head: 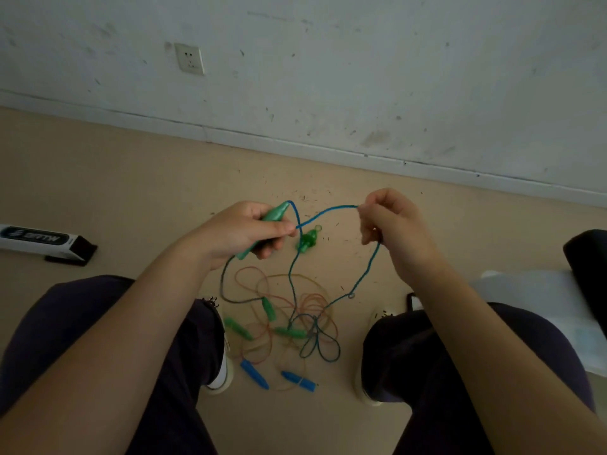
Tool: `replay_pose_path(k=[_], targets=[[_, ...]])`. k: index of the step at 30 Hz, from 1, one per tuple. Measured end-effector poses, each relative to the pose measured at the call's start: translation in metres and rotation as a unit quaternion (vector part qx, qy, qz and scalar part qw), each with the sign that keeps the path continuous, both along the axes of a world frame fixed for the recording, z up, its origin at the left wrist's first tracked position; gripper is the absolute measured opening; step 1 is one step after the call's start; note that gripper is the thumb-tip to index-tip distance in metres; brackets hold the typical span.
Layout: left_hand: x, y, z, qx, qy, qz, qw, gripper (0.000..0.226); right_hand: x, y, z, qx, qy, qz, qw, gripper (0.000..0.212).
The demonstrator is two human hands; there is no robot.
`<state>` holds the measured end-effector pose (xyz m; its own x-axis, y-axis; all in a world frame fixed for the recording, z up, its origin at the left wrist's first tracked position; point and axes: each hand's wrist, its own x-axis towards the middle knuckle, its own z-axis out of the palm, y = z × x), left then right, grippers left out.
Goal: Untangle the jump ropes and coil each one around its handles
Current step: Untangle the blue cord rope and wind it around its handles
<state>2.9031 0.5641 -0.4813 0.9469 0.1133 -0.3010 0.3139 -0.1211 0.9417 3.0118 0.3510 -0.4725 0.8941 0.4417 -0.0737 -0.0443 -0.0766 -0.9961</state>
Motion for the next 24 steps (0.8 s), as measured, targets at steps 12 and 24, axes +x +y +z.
replay_pose_path(k=[12,24], targets=[[0.002,-0.012,0.001,-0.019,0.009,-0.029,0.999,0.019,-0.012,0.007,-0.008,-0.119,-0.089,0.139,0.979,0.011],[0.001,-0.024,0.0,-0.039,0.002,-0.054,0.998,0.013,-0.021,0.007,-0.003,-0.083,-0.043,0.214,0.972,0.013]])
